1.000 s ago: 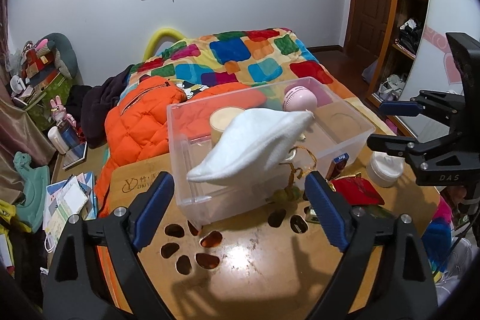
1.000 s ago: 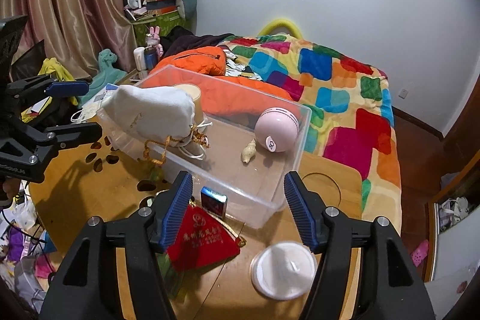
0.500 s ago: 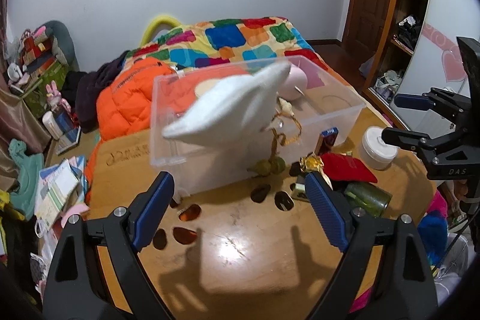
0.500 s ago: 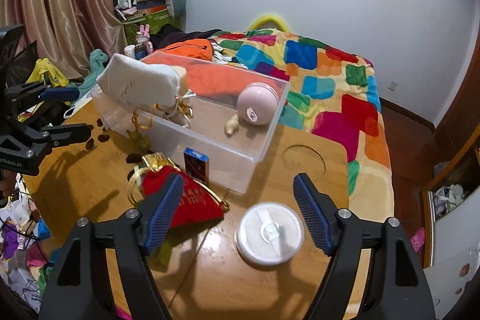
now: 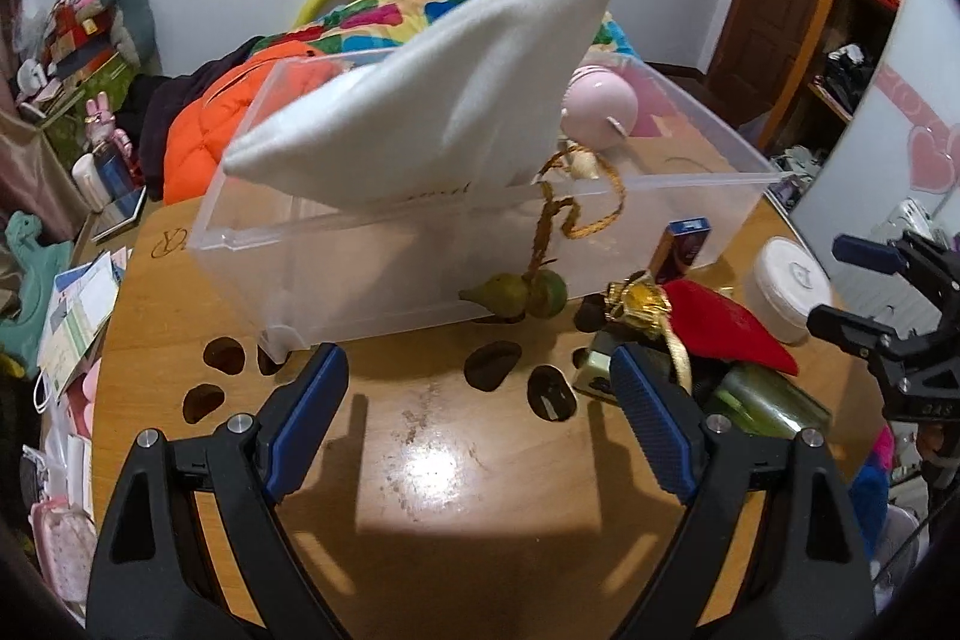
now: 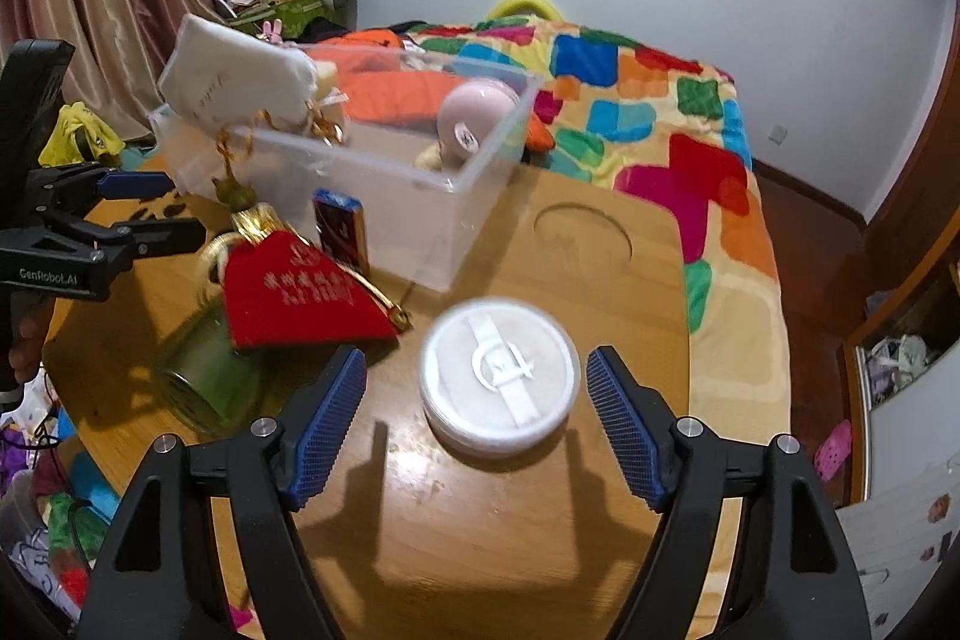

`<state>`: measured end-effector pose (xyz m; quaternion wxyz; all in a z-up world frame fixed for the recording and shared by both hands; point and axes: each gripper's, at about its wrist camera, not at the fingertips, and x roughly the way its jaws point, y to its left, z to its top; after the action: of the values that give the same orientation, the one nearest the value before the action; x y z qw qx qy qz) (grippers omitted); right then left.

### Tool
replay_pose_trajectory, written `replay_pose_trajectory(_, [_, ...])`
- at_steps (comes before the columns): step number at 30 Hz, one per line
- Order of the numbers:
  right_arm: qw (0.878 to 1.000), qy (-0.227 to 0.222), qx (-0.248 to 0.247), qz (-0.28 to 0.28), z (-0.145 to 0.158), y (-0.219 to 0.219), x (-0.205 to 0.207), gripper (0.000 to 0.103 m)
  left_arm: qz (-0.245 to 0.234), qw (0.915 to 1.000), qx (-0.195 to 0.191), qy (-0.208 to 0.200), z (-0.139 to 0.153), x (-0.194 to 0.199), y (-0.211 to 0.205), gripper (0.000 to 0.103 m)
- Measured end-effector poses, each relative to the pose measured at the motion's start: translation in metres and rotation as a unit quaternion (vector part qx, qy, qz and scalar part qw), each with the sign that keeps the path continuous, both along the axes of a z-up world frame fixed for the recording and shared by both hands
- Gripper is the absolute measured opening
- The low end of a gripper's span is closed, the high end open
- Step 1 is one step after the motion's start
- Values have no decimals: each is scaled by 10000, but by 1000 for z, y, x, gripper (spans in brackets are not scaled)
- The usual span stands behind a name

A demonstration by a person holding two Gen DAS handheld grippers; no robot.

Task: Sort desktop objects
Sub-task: 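Withdraw both open tools from the bin down toward the table objects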

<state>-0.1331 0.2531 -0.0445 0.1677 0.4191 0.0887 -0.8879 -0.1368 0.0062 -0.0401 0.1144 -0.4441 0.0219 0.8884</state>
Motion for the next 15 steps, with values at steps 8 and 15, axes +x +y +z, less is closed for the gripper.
replay_pose_trajectory(8, [9997, -212, -80, -31, -18, 5, -6, 73, 152, 9991, 361, -186, -9, -11, 1, 89])
replay_pose_trajectory(15, [9997, -215, -98, 26, -26, 4, -7, 73, 288, 9986, 421, -139, -10, -15, 6, 85])
